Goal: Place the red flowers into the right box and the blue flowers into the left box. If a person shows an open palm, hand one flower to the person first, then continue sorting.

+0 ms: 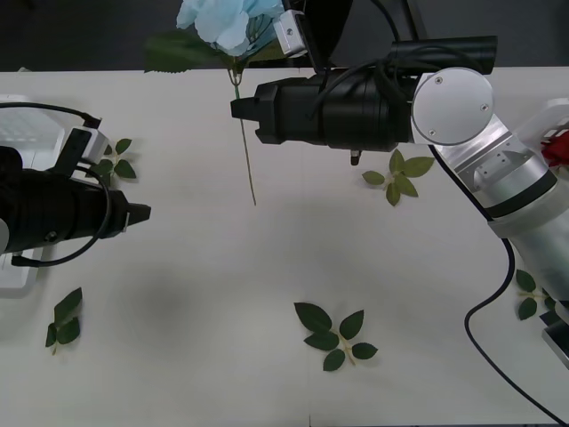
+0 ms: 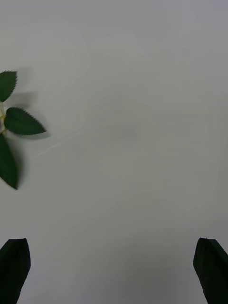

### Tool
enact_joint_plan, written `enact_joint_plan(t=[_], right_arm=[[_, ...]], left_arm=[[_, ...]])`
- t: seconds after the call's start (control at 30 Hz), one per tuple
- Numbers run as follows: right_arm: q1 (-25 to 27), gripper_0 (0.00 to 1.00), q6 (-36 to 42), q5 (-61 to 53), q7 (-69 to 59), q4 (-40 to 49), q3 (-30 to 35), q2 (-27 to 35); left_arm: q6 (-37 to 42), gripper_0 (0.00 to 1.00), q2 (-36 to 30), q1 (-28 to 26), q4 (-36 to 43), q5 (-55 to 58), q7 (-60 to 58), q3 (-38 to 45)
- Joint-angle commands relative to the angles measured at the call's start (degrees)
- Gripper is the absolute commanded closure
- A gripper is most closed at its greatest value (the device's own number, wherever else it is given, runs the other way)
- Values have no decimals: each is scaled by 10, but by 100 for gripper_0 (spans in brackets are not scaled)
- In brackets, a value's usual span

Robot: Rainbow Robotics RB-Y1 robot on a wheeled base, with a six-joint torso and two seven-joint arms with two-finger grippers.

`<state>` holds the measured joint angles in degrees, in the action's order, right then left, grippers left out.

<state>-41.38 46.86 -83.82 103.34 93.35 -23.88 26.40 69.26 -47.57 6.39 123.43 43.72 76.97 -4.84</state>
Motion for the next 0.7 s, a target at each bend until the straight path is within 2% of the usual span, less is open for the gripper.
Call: enact_joint_plan(t=[0.03, 0.2, 0.33, 0.53, 0.7], right_arm=[[-27, 100, 22, -19, 18, 7, 1, -17], [-27, 100, 27, -20, 18, 6, 0, -17], [-27, 100, 27, -22, 18, 7, -1, -17], [-25, 100, 27, -33, 17, 7, -2, -17], [-22, 100, 27, -34, 18, 6, -3, -16]], left_arm=[[-38, 0, 10, -9, 46, 8, -8, -33], [-100, 0, 10, -10, 74, 29, -16, -69], [-155, 0, 10, -10, 76, 88, -21, -94], [-275, 0, 19, -4, 67, 142, -31, -158], [-293, 0, 61, 13, 50, 154, -31, -170]])
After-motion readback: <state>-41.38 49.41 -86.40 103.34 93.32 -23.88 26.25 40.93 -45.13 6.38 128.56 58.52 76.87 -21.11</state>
